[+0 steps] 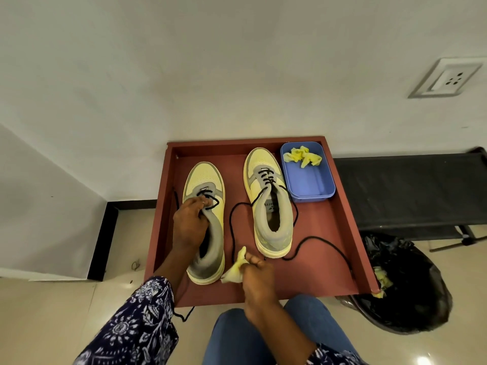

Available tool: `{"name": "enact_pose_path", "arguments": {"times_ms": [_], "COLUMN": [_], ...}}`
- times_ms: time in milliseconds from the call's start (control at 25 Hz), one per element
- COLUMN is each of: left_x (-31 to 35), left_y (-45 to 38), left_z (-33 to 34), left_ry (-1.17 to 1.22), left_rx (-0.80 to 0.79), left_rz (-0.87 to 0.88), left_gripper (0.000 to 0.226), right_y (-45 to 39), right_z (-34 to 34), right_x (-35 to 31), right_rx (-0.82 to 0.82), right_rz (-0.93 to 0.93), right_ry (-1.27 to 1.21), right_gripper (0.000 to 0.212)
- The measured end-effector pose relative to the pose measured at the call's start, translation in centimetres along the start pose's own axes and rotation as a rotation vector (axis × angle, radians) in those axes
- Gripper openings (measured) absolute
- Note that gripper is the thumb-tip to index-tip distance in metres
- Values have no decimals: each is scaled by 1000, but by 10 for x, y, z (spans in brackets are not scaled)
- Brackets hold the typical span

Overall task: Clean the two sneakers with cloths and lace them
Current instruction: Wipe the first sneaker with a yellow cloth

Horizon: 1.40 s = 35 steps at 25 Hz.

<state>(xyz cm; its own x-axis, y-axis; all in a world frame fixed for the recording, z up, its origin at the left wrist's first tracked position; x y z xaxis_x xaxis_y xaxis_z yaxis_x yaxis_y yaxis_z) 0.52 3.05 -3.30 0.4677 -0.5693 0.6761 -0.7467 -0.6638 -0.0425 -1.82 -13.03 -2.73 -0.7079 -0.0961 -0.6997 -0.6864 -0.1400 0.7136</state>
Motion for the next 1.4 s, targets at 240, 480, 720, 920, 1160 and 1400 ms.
{"name": "enact_pose_path", "arguments": {"times_ms": [240,480,720,920,1160,1400], "left_x": [7,30,59,93,106,98], "left_y": [-14,-14,-18,-17,-10,3], "left_z": [-15,-34,-55,-81,-102,-110], "left_ry": [-224,-376,-453,-488,-434,-318], "left_rx": [-229,-333,-305,-182,-161,-150], "left_rz": [153,228,154,0,-93,-241], "left_gripper": [31,35,24,14,23,20], "right_y": [-1,4,15,18,32,35], "right_z": [-14,-31,-56,-77,-87,-88], "right_x": [0,7,-13,-22,-30,-32], "right_rx": [33,65,187,224,211,188], "right_rz": [-18,-37,-166,-230,-246,-233], "right_ry": [7,-8,-140,-178,-197,-206], "right_gripper": [40,38,38,34,33,33]}}
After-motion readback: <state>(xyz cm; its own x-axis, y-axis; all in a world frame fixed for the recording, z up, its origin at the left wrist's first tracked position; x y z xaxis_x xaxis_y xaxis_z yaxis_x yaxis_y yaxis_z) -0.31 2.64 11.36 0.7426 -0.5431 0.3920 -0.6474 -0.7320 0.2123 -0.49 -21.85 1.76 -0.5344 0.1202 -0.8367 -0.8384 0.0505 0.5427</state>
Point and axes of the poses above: each hand's wrist, its own y-axis away from the middle knuckle, its own z-axis out of the palm, x = y × z, the point moved 1 cm from there along -y, towards the middle knuckle, and after that the axes turned 5 degrees about -z, right-handed, at the moved point
